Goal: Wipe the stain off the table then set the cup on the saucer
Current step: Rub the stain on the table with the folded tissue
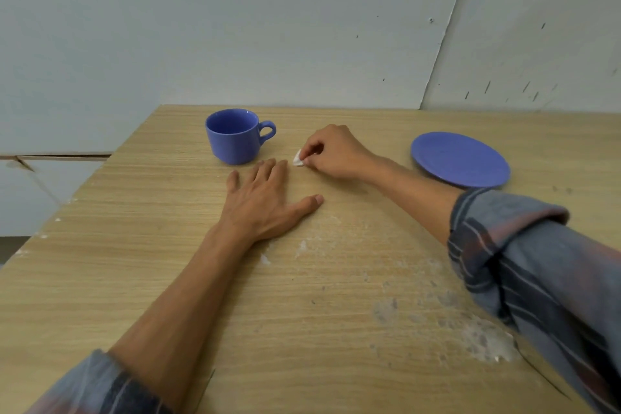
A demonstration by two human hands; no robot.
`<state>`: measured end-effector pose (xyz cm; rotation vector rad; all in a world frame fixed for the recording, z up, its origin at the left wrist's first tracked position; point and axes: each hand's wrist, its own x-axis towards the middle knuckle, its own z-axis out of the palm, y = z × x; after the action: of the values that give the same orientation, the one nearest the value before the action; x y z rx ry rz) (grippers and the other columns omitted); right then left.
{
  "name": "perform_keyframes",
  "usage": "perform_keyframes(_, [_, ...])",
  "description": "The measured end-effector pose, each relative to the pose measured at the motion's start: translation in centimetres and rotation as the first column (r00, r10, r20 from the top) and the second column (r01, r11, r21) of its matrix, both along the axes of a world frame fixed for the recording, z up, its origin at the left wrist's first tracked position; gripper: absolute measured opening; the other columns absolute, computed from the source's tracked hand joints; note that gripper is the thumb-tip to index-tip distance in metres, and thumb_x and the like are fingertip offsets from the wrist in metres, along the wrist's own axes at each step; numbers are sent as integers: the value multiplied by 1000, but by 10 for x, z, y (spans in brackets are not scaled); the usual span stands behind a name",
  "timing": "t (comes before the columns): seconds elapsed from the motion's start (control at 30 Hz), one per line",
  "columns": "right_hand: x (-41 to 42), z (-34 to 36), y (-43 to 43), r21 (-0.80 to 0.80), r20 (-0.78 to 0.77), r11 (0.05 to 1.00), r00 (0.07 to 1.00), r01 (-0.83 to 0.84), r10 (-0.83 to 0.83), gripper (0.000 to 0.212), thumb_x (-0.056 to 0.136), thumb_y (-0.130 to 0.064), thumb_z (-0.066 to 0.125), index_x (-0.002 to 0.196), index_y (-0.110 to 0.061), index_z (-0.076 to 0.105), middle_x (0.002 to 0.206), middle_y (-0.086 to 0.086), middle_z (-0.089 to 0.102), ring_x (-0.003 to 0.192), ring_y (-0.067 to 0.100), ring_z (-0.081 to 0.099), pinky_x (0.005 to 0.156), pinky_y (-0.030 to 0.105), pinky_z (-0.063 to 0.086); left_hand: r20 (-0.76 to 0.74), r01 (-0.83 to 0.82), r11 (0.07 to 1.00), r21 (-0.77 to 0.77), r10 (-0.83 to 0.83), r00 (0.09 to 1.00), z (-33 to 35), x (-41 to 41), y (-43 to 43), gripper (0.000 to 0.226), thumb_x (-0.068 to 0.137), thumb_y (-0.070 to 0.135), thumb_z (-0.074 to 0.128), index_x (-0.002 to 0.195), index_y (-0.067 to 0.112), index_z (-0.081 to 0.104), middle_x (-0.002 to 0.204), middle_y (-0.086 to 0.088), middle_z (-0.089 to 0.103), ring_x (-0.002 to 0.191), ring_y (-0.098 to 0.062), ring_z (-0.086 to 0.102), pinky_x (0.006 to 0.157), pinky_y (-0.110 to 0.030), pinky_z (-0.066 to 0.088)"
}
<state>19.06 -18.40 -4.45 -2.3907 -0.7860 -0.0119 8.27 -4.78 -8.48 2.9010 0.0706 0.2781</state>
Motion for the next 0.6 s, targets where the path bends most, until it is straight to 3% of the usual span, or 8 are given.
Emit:
perform_keyframes(0.1, [-5,0,1,-21,16,1000,1000,-13,13,13,77,-12,70,88,-13,77,92,1,75,81,4,64,70,6,43,-8,-2,1000,21,2,1000,0,1,0,94,72,85,25,141,22,34,153,-2,30,141,-17,24,111,-52,12])
perform_keyframes(0.27, [7,7,-18,-16,-13,939,939,344,-344,18,82,-13,66,94,-3,75,104,13,74,105,25,64,96,30,48,-13,-3,1000,22,4,1000,0,0,0,92,73,85,26,140,22,36,155,-2,27,142,-17,22,112,-52,11])
perform_keyframes(0.43, [-22,1,16,50,-72,974,973,222,-218,15,80,-8,63,86,-8,77,94,9,75,96,19,66,84,22,49,-22,-19,999,39,20,1000,-1,2,0,97,72,86,23,144,23,32,157,-2,24,144,-18,19,112,-53,10])
perform_keyframes(0.6, [9,5,-38,18,-78,889,887,457,-455,19,83,-11,64,97,-2,74,107,16,72,104,27,64,95,31,49,-26,-12,1000,17,13,1000,0,0,0,99,72,86,25,145,20,30,158,-2,23,145,-17,17,114,-52,9])
